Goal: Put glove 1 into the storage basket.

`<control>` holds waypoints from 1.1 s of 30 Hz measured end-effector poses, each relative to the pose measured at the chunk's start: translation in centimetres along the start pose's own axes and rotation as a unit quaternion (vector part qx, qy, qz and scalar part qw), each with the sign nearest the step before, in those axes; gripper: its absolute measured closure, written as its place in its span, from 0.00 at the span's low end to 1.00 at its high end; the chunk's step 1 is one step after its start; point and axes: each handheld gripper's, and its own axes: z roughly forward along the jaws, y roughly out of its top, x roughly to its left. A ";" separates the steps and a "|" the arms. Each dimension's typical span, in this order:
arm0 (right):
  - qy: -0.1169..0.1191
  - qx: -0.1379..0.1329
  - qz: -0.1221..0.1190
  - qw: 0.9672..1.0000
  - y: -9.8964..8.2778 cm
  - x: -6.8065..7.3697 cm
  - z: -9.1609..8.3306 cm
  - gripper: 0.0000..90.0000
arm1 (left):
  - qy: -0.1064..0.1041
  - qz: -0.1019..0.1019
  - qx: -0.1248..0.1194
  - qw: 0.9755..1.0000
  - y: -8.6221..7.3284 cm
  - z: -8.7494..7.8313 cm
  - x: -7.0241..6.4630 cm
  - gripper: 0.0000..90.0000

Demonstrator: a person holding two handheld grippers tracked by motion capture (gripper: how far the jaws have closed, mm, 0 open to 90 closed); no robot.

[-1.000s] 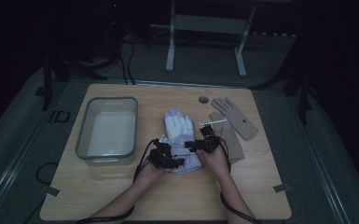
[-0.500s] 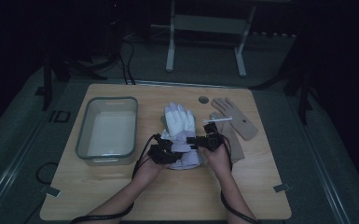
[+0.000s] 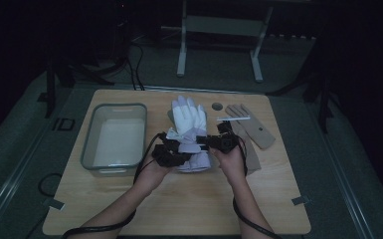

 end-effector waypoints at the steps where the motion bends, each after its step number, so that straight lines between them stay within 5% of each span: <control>1: 0.000 -0.002 -0.004 1.000 0.2 0.3 -0.1 0.84 | 0.002 0.001 -0.001 1.000 0.1 -0.3 0.0 0.76; 14: 0.012 -0.015 -0.026 0.999 3.3 4.0 0.7 0.84 | 0.030 0.006 -0.008 1.000 0.9 -4.7 1.9 0.76; 33: 0.061 -0.009 -0.050 0.997 6.9 11.7 6.2 0.84 | 0.071 -0.011 -0.004 0.997 -1.4 -12.7 7.2 0.77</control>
